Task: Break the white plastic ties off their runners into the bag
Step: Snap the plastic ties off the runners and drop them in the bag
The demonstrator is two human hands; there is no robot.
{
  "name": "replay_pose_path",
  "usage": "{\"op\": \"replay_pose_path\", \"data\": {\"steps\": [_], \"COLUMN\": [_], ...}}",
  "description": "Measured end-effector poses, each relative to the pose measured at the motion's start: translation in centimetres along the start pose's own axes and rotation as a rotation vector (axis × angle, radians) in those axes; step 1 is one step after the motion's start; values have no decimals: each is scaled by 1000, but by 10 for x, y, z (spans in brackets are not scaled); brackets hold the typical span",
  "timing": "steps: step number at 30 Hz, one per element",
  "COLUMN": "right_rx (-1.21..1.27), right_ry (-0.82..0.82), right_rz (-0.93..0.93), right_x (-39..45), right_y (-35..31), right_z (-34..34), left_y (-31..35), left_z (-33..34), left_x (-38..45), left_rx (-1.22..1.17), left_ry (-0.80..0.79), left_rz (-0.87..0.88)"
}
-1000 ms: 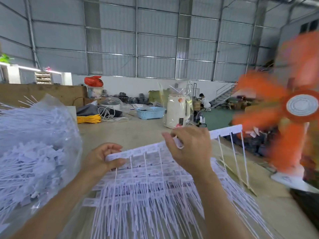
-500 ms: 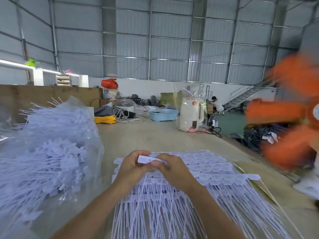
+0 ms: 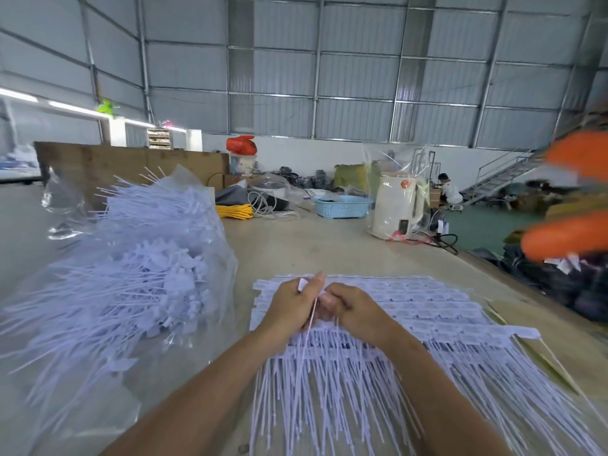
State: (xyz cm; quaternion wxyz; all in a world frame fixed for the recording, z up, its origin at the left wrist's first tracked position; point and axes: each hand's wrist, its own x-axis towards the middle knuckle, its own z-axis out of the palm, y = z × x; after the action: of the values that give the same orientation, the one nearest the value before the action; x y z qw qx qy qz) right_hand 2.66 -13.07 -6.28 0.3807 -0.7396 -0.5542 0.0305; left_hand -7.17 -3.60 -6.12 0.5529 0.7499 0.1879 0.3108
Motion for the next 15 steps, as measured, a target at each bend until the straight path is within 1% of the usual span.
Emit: {"op": "replay_pose_path", "data": {"steps": [3, 6, 9, 12, 15], "right_rx": [-17, -87, -270, -316, -319], "right_ry": [38, 109, 181, 232, 228], "right_rz": [-39, -81, -143, -239, -245], "right_x": [-2, -3, -4, -5, -6], "right_y": [-2, -3, -4, -8, -9], "right_z": [-5, -10, -18, -24, -26], "left_y": [0, 4, 11, 18, 22], "left_z": [-1, -1, -3, -4, -7], "left_x": [2, 6, 8, 6, 4], "left_rx": [38, -55, -184, -269, -339], "left_ry": [-4, -27, -98, -154, -249], "left_rz": [-16, -73, -167, -225, -253]}}
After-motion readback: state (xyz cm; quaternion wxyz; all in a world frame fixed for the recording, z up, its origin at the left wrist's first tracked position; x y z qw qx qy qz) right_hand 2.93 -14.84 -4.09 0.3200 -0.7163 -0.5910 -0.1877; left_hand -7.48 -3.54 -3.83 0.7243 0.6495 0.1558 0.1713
